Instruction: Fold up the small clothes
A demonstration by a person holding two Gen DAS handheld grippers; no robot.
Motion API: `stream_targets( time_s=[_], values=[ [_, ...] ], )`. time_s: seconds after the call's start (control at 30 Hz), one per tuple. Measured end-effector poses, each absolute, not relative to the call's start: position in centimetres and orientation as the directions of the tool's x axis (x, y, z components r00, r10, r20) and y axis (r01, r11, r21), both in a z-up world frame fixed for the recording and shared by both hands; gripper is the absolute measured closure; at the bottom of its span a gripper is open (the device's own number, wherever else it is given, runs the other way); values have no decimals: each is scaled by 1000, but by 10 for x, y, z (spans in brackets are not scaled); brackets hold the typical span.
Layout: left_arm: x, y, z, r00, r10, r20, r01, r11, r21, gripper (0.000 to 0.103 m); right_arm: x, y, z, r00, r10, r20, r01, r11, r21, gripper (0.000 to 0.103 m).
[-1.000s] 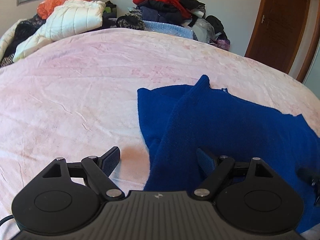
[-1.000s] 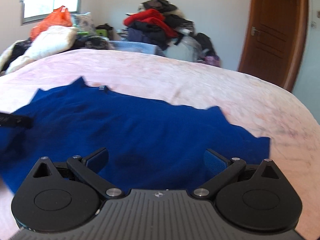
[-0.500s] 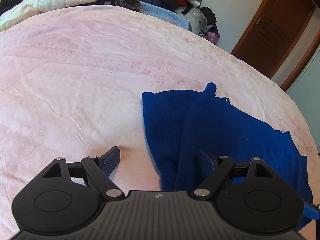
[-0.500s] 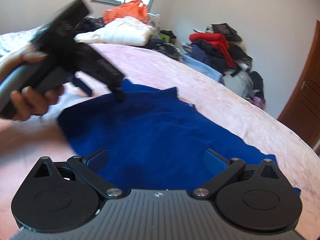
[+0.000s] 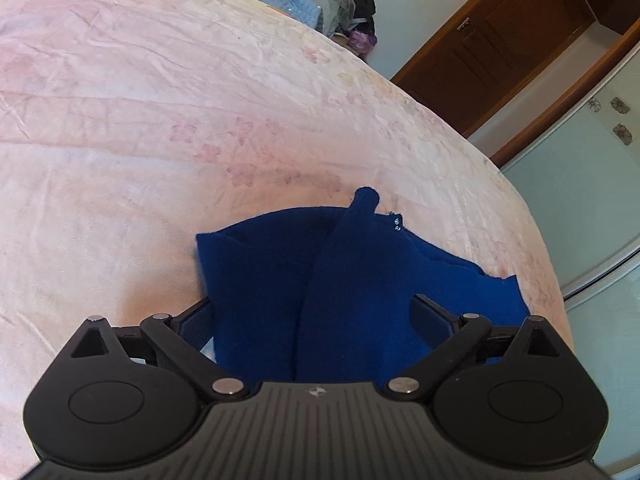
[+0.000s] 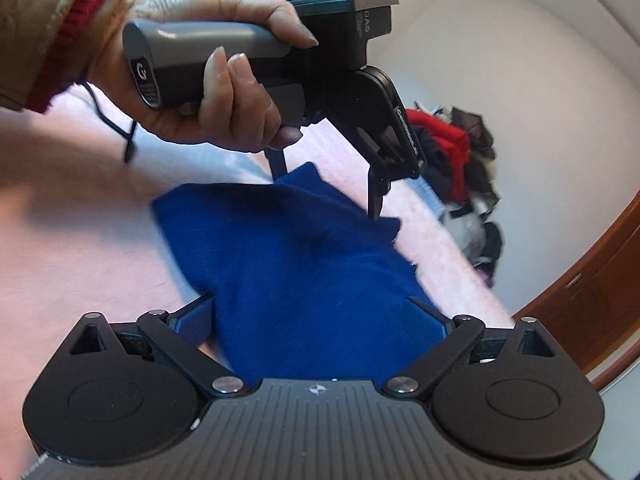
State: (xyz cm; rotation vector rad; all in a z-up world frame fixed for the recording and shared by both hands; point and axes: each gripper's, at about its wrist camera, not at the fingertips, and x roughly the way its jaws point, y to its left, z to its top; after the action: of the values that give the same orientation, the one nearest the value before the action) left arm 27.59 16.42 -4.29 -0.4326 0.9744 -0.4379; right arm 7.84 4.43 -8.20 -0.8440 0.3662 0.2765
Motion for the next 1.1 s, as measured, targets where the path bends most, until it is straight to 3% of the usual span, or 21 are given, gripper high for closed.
stream_targets(
  time_s=[0.2, 0.27, 0.33, 0.47, 0.57, 0.7, 0.87, 1.1],
  values=[
    [292, 145, -43, 484, -549, -682, 190, 826, -530, 4, 92, 57, -84, 910, 92, -404, -364, 644, -673, 14],
    [295, 135, -43, 486, -528, -696, 200, 843, -500, 4, 89, 58, -86, 910, 106, -402, -370, 645, -668, 28],
    [294, 126, -40, 499, -483, -719, 207, 873, -442, 10, 84, 59, -88, 906, 127, -405, -386, 643, -662, 41],
    [290, 112, -36, 534, -354, -768, 200, 935, -292, 54, 69, 63, -92, 901, 160, -404, -412, 611, -676, 64],
    [287, 111, -35, 538, -323, -779, 189, 946, -262, 77, 62, 66, -96, 894, 178, -410, -429, 602, -674, 75],
    [279, 108, -34, 566, -287, -772, 170, 958, -231, 85, 54, 64, -94, 885, 198, -421, -449, 605, -658, 79],
    [266, 91, -26, 609, -202, -767, 180, 977, -115, 89, 53, 61, -87, 869, 223, -441, -473, 634, -611, 93],
    [249, 70, -11, 659, -112, -743, 193, 981, 23, 91, 52, 37, -63, 852, 265, -452, -484, 728, -485, 95]
  ],
)
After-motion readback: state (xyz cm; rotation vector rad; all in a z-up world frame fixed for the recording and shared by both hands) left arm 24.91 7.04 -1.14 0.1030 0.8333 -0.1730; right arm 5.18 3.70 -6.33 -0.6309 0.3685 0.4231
